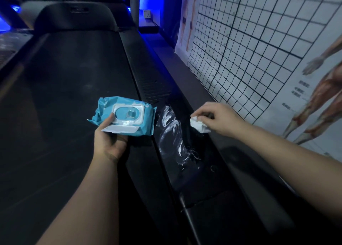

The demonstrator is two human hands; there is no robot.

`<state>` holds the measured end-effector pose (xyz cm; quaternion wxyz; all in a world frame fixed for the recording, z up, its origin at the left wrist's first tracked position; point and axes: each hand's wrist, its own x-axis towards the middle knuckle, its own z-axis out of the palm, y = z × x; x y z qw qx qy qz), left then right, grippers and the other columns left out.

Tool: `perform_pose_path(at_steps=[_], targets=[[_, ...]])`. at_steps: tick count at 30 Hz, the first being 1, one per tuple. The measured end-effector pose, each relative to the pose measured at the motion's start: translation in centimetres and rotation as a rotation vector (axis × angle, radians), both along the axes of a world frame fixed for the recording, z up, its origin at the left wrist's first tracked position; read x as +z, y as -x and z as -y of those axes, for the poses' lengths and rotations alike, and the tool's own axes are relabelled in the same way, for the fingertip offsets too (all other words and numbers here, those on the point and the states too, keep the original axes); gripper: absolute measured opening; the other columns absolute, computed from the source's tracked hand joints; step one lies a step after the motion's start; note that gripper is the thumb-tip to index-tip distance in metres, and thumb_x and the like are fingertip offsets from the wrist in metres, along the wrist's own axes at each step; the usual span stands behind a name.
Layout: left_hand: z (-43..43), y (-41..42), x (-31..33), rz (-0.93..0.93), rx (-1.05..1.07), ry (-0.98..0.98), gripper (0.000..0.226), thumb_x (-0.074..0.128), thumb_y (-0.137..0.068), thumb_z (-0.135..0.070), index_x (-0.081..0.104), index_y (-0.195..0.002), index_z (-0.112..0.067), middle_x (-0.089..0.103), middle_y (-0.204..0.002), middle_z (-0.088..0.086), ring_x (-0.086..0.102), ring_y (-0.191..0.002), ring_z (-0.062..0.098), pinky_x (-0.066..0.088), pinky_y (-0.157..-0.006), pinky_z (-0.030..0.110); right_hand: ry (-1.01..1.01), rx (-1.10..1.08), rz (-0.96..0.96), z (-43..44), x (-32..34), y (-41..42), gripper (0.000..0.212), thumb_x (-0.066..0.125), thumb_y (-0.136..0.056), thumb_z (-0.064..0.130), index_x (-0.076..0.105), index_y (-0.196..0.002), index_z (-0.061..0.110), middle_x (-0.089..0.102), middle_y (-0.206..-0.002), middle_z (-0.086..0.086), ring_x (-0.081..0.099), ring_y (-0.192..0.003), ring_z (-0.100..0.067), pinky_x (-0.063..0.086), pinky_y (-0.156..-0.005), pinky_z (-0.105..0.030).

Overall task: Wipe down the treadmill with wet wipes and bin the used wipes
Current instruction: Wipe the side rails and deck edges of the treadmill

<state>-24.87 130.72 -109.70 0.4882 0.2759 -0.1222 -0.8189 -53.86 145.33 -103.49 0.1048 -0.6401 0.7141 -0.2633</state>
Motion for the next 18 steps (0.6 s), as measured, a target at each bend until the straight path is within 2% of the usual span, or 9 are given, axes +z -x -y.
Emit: perform_pose_path(at_steps=[3,6,9,12,15,18], targets=[[0.0,0.0,-0.1,0.003,-0.002,-0.001,0.04,0.062,-0.102,-0.015,0.064,-0.14,-0.007,0.072,-0.134,0.016,0.07,-0.123,0.034,0.049,-0.113,0.054,-0.011,0.077,-0.062,-0.8,-1.3,-0.9,0.022,0.067,-0.092,0.011,0.078,-0.104,0.027,0.059,-0.095,0.018,0.054,-0.084,0.009,0.035,-0.077,-0.01],[-0.1,0.0,0.0,-0.005,-0.007,-0.001,0.042,0.061,-0.101,-0.016,0.063,-0.142,-0.007,0.072,-0.134,0.016,0.07,-0.122,0.033,0.051,-0.111,0.053,0.029,0.158,-0.202,-1.8,-2.2,-1.7,0.025,0.064,-0.091,0.014,0.077,-0.105,0.031,0.055,-0.096,0.022,0.045,-0.089,-0.001,0.029,-0.078,-0.026],[-0.1,0.0,0.0,-0.017,0.001,-0.008,0.042,0.062,-0.101,-0.015,0.063,-0.142,-0.007,0.071,-0.135,0.016,0.069,-0.125,0.034,0.05,-0.112,0.053,0.063,0.278,-0.179,-3.3,-2.7,-3.3,0.026,0.058,-0.089,0.023,0.077,-0.104,0.031,0.06,-0.098,0.021,0.045,-0.091,-0.001,0.034,-0.085,-0.022],[0.0,0.0,-0.1,-0.017,-0.001,-0.013,0.041,0.062,-0.101,-0.015,0.063,-0.141,-0.006,0.071,-0.135,0.017,0.068,-0.126,0.035,0.048,-0.114,0.054,0.092,0.336,-0.185,-4.2,-3.1,-4.5,0.026,0.057,-0.089,0.019,0.077,-0.102,0.029,0.061,-0.098,0.019,0.049,-0.092,-0.002,0.032,-0.087,-0.019],[0.0,0.0,-0.2,-0.026,-0.002,-0.011,0.04,0.061,-0.102,-0.015,0.063,-0.141,-0.006,0.071,-0.135,0.017,0.068,-0.126,0.035,0.048,-0.114,0.054,0.157,0.221,-0.081,-3.3,-2.5,-3.7,0.025,0.061,-0.087,0.011,0.078,-0.098,0.026,0.064,-0.098,0.014,0.056,-0.091,-0.007,0.039,-0.083,-0.024],[0.0,0.0,-0.3,-0.02,-0.003,-0.005,0.041,0.061,-0.101,-0.015,0.063,-0.141,-0.007,0.071,-0.135,0.017,0.069,-0.125,0.035,0.049,-0.113,0.054,0.252,-0.048,0.179,-1.5,-0.7,-1.7,0.024,0.064,-0.09,0.003,0.079,-0.099,0.02,0.066,-0.098,0.006,0.059,-0.083,-0.001,0.04,-0.073,-0.012]])
